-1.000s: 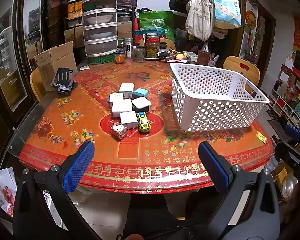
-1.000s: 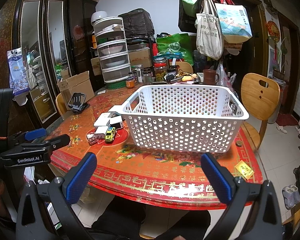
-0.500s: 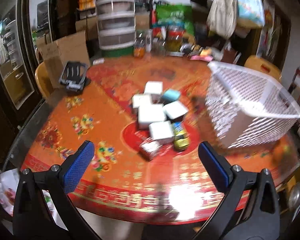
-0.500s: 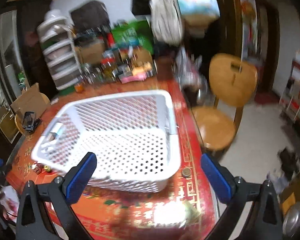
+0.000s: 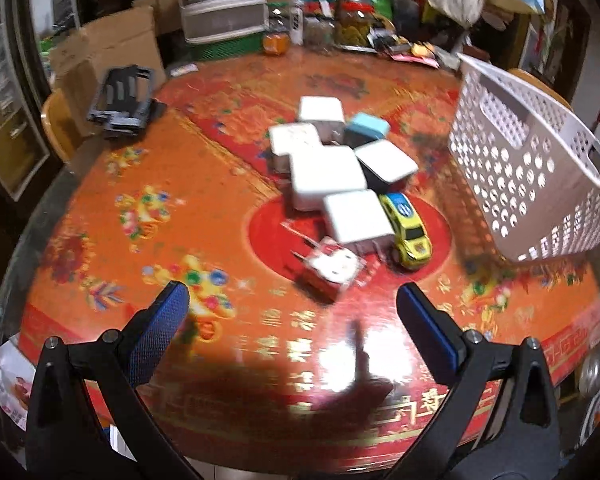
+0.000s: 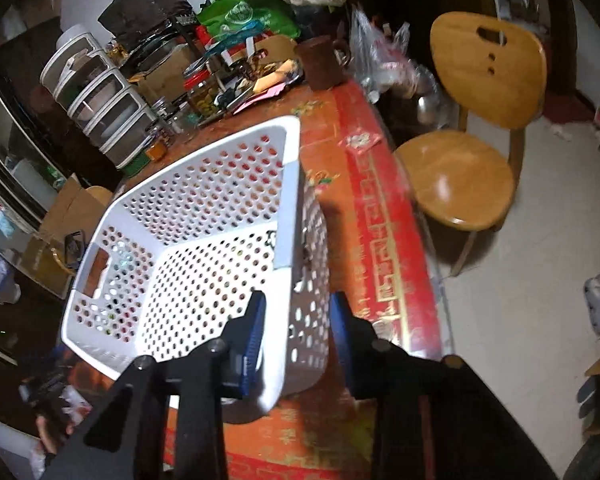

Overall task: Organize rigid objects
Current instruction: 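Grasp the white basket rim with the right tool while the left tool approaches the Hello Kitty adapter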

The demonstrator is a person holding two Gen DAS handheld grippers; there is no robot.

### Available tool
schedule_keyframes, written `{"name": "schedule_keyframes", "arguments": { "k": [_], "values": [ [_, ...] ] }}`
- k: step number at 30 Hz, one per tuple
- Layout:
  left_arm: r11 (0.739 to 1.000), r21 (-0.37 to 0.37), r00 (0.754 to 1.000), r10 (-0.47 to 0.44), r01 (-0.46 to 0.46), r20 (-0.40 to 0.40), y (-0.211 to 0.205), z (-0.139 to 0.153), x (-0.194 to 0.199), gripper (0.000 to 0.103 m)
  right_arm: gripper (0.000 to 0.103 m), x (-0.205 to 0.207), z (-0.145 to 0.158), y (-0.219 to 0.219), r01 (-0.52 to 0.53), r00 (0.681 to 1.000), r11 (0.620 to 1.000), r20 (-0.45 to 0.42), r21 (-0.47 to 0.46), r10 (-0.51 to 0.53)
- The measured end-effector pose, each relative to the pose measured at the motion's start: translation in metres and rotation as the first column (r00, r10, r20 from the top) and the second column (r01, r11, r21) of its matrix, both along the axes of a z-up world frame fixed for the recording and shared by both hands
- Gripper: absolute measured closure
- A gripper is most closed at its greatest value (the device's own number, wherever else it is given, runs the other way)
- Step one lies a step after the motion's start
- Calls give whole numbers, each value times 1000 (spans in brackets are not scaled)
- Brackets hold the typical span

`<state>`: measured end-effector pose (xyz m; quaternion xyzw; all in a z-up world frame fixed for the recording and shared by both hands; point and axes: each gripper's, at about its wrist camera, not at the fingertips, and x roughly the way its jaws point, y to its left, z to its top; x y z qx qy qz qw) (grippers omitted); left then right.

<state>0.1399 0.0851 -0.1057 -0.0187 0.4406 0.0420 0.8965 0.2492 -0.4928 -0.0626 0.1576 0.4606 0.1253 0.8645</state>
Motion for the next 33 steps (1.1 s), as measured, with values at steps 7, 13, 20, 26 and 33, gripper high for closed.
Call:
{"name": "schedule_keyframes", "arguments": {
  "k": [7, 13, 20, 26, 33],
  "values": [
    [999, 29, 998, -40, 42, -46, -20, -17, 18, 1, 89, 4, 7, 16, -2, 1000, 998, -14, -56, 1],
    [998, 21, 996, -57, 59, -68, -18, -25, 31, 2, 91, 8, 8, 21, 13, 999, 995, -45, -97, -17],
    [996, 1, 994, -83, 84, -77, -15, -33, 42, 18, 92, 19, 1, 34, 18, 993, 983, -108, -181, -38],
    [995, -17, 994, -95, 94, -61, -12, -35, 43, 26, 92, 24, -9, 38, 24, 989, 978, -136, -206, -53],
    [993, -47, 993, -110, 108, -42, -9, -34, 40, 46, 92, 29, -20, 44, 36, 985, 969, -156, -243, -76]
  ]
}}
